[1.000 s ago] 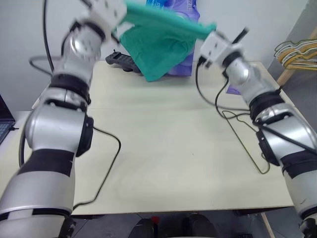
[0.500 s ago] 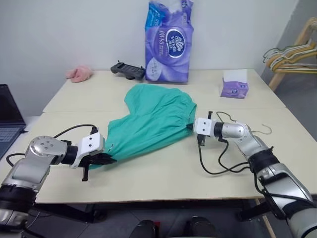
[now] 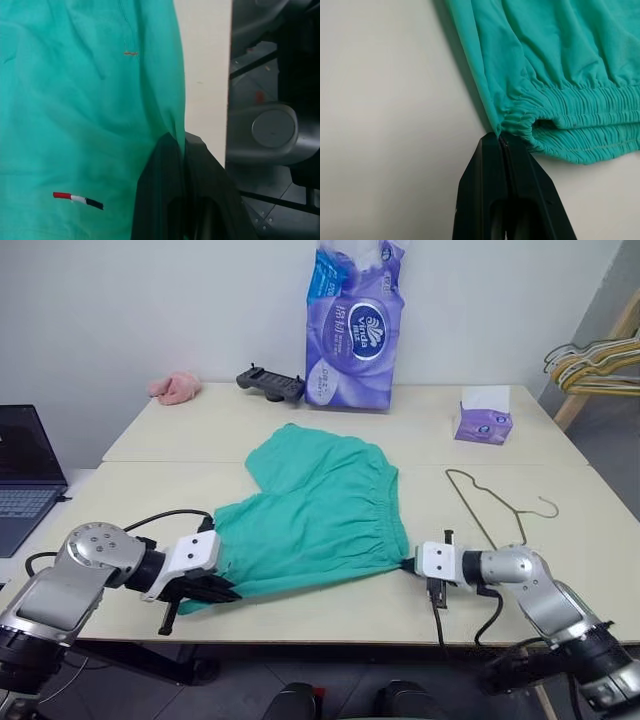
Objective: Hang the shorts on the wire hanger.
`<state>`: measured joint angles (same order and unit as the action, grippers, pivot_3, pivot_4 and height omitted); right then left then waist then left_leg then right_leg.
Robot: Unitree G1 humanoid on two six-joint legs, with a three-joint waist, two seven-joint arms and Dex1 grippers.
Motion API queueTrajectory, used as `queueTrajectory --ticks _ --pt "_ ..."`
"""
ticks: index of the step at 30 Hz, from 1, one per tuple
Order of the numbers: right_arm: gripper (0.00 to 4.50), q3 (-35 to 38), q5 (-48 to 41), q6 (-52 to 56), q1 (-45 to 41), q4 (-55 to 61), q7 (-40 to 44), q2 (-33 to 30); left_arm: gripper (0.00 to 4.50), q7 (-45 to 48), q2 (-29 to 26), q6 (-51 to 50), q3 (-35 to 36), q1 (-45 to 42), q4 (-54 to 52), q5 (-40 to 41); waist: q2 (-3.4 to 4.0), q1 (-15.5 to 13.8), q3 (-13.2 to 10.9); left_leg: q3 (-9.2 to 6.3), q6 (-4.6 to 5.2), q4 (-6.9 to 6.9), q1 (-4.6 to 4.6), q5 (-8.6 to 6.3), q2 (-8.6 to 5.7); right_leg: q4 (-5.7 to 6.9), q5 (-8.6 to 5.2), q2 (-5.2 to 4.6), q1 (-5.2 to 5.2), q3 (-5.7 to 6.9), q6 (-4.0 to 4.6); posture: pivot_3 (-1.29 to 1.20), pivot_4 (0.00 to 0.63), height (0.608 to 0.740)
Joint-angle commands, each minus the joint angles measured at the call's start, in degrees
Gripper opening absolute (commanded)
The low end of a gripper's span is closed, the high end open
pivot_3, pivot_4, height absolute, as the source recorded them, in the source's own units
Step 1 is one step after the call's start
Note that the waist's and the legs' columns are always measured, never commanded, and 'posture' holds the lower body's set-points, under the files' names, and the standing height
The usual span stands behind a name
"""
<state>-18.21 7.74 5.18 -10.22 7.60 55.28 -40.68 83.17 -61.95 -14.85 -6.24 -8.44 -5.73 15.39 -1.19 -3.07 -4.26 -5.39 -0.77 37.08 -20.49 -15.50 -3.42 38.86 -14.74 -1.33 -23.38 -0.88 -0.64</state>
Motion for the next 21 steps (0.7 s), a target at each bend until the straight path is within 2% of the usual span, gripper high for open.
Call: queueTrajectory --ticks 1,13,21 --pt "0.03 0.20 -0.43 5.20 2.11 7.48 0.70 -0.73 0.00 0.90 -0.13 0.34 -0.78 1.22 -3.05 0.13 0.00 0.08 0.00 0.01 0.00 0.00 0.00 0.00 0.00 -0.01 0.00 0.00 0.00 -0.01 0.00 0.12 0.049 0.740" --pt "0.03 -0.24 -2.76 25.34 7.49 24.56 2.75 -3.37 0.00 4.99 -0.88 3.38 -2.44 1.86 -2.98 -0.72 -0.06 0.13 0.04 -0.02 -0.04 0.00 0.03 -0.02 0.05 -0.15 -0.05 0.03 0.08 0.05 0.04 0.10 0.038 0.740" --pt "0.03 -0.33 -4.82 29.82 9.50 28.47 3.60 -7.79 0.00 7.61 -1.76 5.78 -2.21 1.45 -0.69 -1.41 -0.11 0.14 0.06 -0.02 -0.05 -0.01 0.04 -0.03 0.08 -0.19 -0.06 0.04 0.11 0.07 0.03 0.10 0.036 0.740"
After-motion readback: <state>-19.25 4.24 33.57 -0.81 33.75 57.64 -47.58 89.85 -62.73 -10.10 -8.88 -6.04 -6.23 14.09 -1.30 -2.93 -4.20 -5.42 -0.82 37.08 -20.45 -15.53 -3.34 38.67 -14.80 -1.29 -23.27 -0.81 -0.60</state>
